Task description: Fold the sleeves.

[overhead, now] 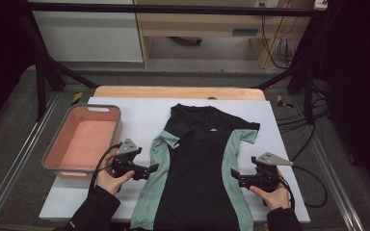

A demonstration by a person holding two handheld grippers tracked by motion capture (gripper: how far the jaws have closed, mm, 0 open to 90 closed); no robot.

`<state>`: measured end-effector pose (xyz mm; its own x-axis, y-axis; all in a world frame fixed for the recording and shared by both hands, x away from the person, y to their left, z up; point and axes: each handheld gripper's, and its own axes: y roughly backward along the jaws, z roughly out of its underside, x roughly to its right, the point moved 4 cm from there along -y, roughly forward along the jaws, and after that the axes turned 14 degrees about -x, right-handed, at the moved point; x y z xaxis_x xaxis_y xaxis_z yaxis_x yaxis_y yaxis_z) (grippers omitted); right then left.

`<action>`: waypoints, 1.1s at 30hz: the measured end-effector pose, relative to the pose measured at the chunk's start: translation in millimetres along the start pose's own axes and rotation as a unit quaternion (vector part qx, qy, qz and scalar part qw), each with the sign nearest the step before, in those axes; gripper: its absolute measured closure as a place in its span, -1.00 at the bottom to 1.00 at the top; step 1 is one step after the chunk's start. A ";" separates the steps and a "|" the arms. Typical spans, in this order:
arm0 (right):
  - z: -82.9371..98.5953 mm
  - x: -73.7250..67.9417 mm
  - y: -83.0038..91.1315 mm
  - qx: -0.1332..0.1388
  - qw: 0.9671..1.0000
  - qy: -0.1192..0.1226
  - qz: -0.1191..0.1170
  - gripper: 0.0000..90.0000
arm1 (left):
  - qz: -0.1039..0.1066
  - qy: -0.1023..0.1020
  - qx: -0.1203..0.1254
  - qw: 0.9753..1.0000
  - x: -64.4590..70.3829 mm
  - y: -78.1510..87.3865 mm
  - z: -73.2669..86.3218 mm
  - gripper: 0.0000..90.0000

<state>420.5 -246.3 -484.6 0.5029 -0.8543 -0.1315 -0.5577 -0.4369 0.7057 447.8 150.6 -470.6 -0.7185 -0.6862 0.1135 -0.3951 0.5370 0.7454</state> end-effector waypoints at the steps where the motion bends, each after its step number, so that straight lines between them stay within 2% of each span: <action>1: -0.6 -0.1 0.4 0.000 1.000 -0.002 0.001 -0.96 | 0.004 0.000 0.000 1.000 0.7 0.7 2.2 -0.92; 12: -16.6 3.0 5.1 0.003 1.000 -0.004 0.012 -0.96 | 0.005 -0.011 0.002 1.000 6.1 2.9 13.0 -0.92; 25: -48.5 23.1 5.6 0.005 0.999 -0.022 0.044 -0.93 | 0.005 -0.012 0.001 1.000 5.6 5.1 20.6 -0.92; 33: -65.4 39.9 -3.1 -0.009 0.997 -0.033 0.067 -0.89 | 0.010 -0.013 -0.001 1.000 6.0 4.5 22.8 -0.92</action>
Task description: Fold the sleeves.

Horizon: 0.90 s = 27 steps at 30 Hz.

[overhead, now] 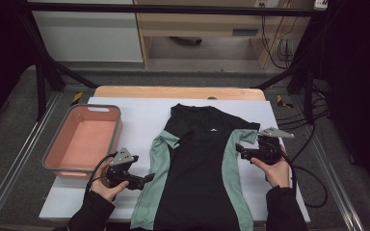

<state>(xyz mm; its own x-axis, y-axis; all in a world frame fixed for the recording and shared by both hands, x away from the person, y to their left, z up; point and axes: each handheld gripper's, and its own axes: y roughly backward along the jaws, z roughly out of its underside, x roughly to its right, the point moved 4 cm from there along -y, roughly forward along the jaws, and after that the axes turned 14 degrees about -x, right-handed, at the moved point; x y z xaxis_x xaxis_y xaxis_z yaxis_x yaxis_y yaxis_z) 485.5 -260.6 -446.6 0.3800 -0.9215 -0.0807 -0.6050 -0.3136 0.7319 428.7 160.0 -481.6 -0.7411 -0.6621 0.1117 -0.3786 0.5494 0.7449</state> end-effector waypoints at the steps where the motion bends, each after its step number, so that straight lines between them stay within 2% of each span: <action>1: -2.1 2.8 -1.0 -0.002 1.000 -0.002 0.002 -0.88 | 0.001 0.000 0.000 1.000 0.0 -0.1 0.1 -0.92; 5: -9.9 12.6 -6.6 -0.005 1.000 -0.017 0.011 -0.86 | 0.004 -0.002 -0.001 1.000 1.5 -1.0 -0.1 -0.92; 11: -17.0 28.7 -17.3 -0.018 0.999 -0.019 0.044 -0.84 | 0.003 0.000 -0.005 1.000 0.0 -2.8 0.8 -0.92; 15: -20.8 35.5 -23.2 -0.024 0.998 -0.024 0.052 -0.79 | 0.003 -0.002 -0.005 1.000 0.7 -3.1 0.7 -0.92; 22: -28.2 51.0 -35.8 -0.030 0.996 -0.046 0.077 -0.54 | 0.004 0.000 -0.005 1.000 -0.3 -3.1 0.2 -0.92; 27: -26.9 63.2 -50.1 -0.048 0.994 -0.062 0.076 -0.43 | 0.005 0.001 -0.005 1.000 -0.8 -3.8 0.3 -0.92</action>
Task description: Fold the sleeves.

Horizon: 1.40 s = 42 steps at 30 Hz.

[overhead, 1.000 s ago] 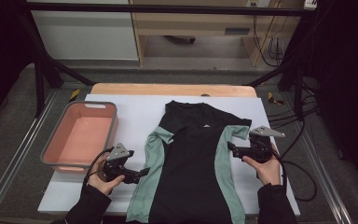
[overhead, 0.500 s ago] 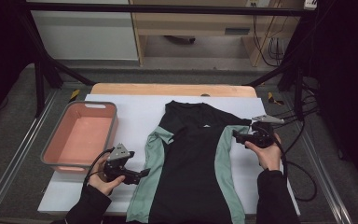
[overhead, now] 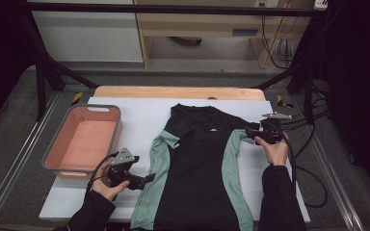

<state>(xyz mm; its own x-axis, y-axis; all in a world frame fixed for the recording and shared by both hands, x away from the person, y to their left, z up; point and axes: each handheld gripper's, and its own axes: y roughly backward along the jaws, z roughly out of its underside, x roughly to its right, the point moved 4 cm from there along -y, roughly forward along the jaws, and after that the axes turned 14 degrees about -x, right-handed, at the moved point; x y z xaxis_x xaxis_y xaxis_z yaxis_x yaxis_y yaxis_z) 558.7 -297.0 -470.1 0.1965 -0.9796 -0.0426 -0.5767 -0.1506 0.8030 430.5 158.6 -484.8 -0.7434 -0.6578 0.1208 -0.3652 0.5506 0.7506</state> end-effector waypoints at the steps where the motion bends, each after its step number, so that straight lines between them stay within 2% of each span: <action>1: 0.0 1.1 -3.0 -0.002 1.000 -0.003 -0.001 -0.40 | -0.001 0.000 0.000 1.000 -0.1 0.0 0.0 -0.92; 3: -0.3 1.8 -8.3 0.000 1.000 -0.006 -0.005 -0.33 | 0.001 0.001 0.000 1.000 -0.4 -0.1 0.0 -0.92; 7: 0.3 5.2 -18.2 -0.015 1.000 -0.006 0.013 -0.12 | 0.001 0.001 -0.001 1.000 -1.0 -0.3 0.2 -0.92; 13: 2.0 8.7 -30.7 -0.036 0.999 -0.020 0.011 -0.02 | 0.001 0.000 -0.002 1.000 -1.1 -1.2 0.7 -0.92; 16: 5.0 12.3 -35.1 -0.052 0.998 -0.025 0.008 0.10 | 0.002 0.002 -0.002 1.000 -1.4 -1.6 0.8 -0.92; 22: 8.4 10.6 -34.5 -0.061 0.998 -0.010 0.010 0.53 | 0.002 0.003 -0.002 1.000 -1.2 -1.9 0.9 -0.92; 25: 10.5 8.0 -33.7 -0.055 0.998 -0.019 0.003 0.77 | 0.001 0.001 -0.002 1.000 -1.0 -1.4 0.9 -0.92; 28: 11.4 7.2 -32.1 -0.051 0.999 -0.019 0.002 0.92 | 0.000 0.001 -0.002 1.000 -1.0 -1.1 0.9 -0.92; 31: 9.5 7.8 -25.1 -0.033 0.999 -0.022 -0.002 0.94 | 0.002 0.003 -0.001 1.000 -1.4 -1.5 0.7 -0.92; 34: 4.9 5.9 -13.3 -0.010 1.000 -0.014 -0.007 0.95 | 0.002 0.005 -0.002 1.000 -1.8 -2.3 1.1 -0.92; 36: 0.8 1.2 -4.7 0.014 1.000 -0.002 -0.013 0.95 | 0.001 0.004 -0.003 1.000 -1.7 -2.4 1.3 -0.92; 38: -3.6 -6.5 3.1 0.029 0.999 0.024 -0.013 0.95 | 0.000 0.004 -0.002 1.000 -1.5 -2.0 1.1 -0.92; 42: -14.3 -27.9 15.2 0.051 0.996 0.066 -0.020 0.95 | -0.001 0.003 -0.002 1.000 -1.4 -2.0 1.0 -0.92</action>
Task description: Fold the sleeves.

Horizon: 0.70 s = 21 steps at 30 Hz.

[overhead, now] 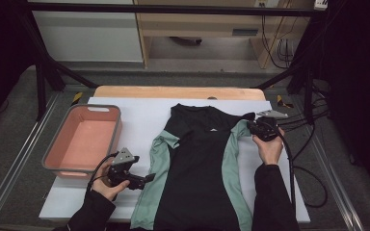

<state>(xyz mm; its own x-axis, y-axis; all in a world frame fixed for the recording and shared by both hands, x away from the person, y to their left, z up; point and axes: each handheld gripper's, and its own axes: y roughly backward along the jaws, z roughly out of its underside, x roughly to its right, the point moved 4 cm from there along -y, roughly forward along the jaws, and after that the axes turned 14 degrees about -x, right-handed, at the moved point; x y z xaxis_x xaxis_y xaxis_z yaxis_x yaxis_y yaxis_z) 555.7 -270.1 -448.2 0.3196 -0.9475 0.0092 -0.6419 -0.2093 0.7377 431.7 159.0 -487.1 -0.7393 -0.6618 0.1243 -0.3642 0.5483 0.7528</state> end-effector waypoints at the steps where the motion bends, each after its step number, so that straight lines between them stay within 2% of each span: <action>1: -3.6 -4.9 1.4 0.000 1.000 0.010 0.001 0.95 | 0.000 0.000 -0.001 1.000 -0.1 -0.2 0.2 -0.92; 7: -18.3 -33.4 1.0 -0.001 0.998 0.067 -0.011 0.96 | 0.000 -0.001 0.001 1.000 0.2 0.3 -0.1 -0.92; 13: -24.3 -61.0 -5.7 -0.002 0.992 0.123 -0.033 0.96 | 0.002 0.001 -0.002 1.000 0.2 -1.1 0.6 -0.92; 17: -26.8 -78.4 -11.2 -0.005 0.988 0.145 -0.056 0.97 | 0.002 0.000 -0.003 1.000 0.6 -1.4 0.7 -0.92; 21: -22.6 -89.5 -19.2 -0.022 0.984 0.162 -0.074 0.97 | 0.002 -0.002 -0.002 1.000 1.0 -1.3 0.5 -0.92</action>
<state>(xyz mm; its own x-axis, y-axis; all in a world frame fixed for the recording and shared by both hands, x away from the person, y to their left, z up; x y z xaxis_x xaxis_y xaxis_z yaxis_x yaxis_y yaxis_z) 555.2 -175.8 -448.0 0.6181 -0.7785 0.1091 -0.5431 -0.3225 0.7752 431.2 157.9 -488.3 -0.7425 -0.6581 0.1251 -0.3586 0.5483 0.7555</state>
